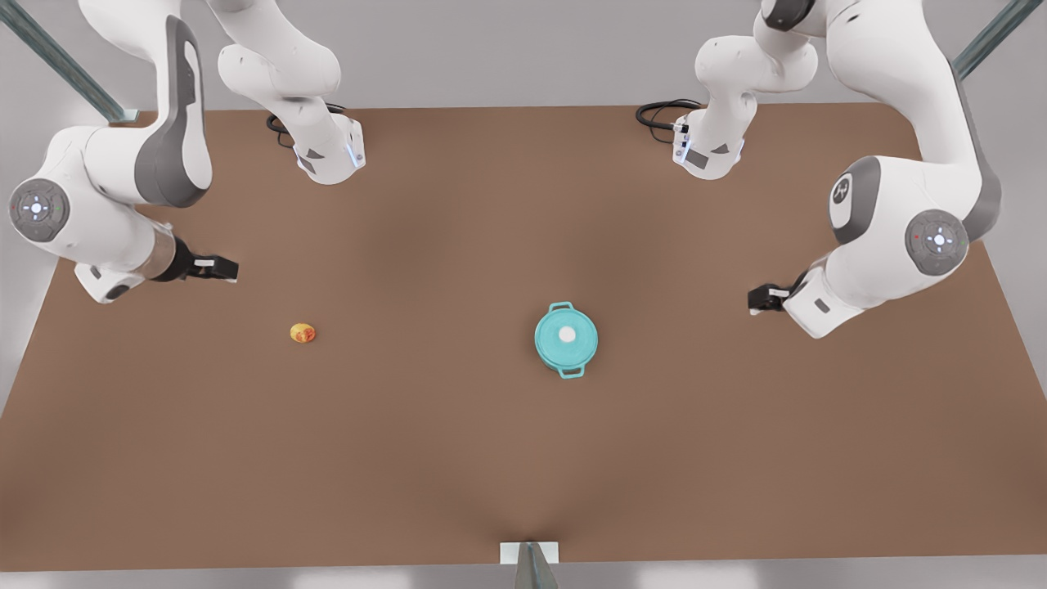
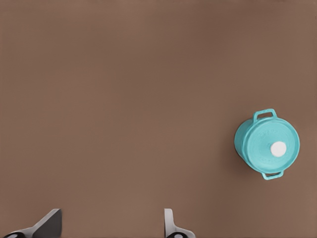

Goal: Open the pot lid and put the potato into the pot

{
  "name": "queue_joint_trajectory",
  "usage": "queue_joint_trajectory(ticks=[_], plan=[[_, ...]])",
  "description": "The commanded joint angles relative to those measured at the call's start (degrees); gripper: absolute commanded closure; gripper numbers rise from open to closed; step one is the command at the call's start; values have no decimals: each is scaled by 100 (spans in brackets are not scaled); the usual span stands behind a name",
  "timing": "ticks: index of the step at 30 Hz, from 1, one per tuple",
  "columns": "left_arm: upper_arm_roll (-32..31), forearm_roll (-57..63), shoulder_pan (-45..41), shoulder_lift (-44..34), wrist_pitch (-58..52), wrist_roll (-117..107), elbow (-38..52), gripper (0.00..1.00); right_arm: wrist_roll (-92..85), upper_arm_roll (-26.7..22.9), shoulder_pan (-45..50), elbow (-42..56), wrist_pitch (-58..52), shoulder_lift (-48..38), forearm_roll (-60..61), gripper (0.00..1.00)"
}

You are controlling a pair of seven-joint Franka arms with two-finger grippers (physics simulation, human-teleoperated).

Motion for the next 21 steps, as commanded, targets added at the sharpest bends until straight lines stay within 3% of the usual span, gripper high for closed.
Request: queue_joint_trajectory(ticks=[1, 3, 6, 9, 16, 21], plan=[[1, -29, 2, -2, 780, -25, -7, 0, 51, -2, -1, 1, 942, -4, -4, 0], [-17, 6, -77, 60, 850, -34, 46, 0, 51, -2, -1, 1, 933, 5, -13, 0], [-17, 15, -1728, 499, 1456, -1879, 37, 0, -369, 103, 52, 1, 881, 22, -13, 0], [-8, 24, -2828, 1430, 1465, -3637, 854, 0, -4651, 121, 52, 142, 731, 207, -22, 0], [1, 613, -2872, 2406, 2177, -3805, 828, 0, -5328, 349, 210, 283, 1100, 418, 137, 0], [-17, 604, -3048, 2125, 3161, -4481, -253, 0, -5002, 376, 386, -1387, 3156, 49, -268, 0]])
